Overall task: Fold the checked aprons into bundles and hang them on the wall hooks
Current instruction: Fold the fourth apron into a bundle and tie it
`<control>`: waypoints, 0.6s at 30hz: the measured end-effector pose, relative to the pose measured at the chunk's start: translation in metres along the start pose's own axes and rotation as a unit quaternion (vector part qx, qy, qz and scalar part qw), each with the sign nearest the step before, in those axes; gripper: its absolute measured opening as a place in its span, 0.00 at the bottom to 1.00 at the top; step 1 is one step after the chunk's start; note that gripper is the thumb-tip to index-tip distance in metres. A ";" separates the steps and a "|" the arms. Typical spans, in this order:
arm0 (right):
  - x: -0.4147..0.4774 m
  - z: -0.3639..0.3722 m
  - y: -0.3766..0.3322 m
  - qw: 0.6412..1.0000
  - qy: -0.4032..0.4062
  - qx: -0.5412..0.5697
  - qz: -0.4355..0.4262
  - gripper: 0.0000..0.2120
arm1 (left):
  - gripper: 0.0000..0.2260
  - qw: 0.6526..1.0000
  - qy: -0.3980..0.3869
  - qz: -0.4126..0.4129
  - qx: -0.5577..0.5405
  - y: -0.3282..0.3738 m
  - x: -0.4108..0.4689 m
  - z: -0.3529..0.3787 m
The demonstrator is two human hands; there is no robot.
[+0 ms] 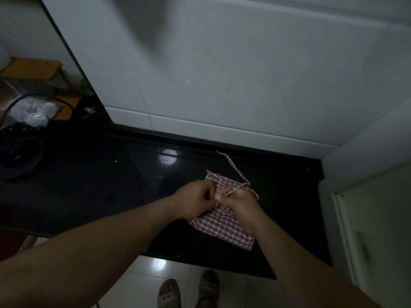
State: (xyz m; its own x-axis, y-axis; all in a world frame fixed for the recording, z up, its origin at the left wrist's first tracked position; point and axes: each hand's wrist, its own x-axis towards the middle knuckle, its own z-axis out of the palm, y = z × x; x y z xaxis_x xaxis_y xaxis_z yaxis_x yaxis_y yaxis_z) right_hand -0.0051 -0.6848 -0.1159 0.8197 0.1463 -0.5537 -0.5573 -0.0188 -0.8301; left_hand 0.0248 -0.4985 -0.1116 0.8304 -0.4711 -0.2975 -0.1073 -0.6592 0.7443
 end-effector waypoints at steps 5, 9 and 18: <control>-0.004 -0.001 0.002 0.999 0.018 -0.045 -0.020 0.09 | 0.08 0.993 -0.097 -0.045 -0.051 0.003 0.002 -0.005; -0.011 0.002 0.001 0.995 0.047 -0.072 -0.057 0.08 | 0.07 0.992 -0.012 -0.023 0.126 0.014 -0.001 0.001; -0.023 0.010 0.017 0.991 0.091 -0.024 -0.095 0.09 | 0.12 0.972 0.111 -0.175 0.112 0.019 -0.008 0.027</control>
State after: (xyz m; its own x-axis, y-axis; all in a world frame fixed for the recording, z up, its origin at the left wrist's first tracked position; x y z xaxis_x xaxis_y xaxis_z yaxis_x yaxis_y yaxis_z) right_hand -0.0345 -0.6784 -0.1166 0.9221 -0.0287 -0.3858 -0.3868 -0.0556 -0.9205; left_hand 0.0012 -0.5225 -0.1111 0.9320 -0.0737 -0.3550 0.1073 -0.8792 0.4642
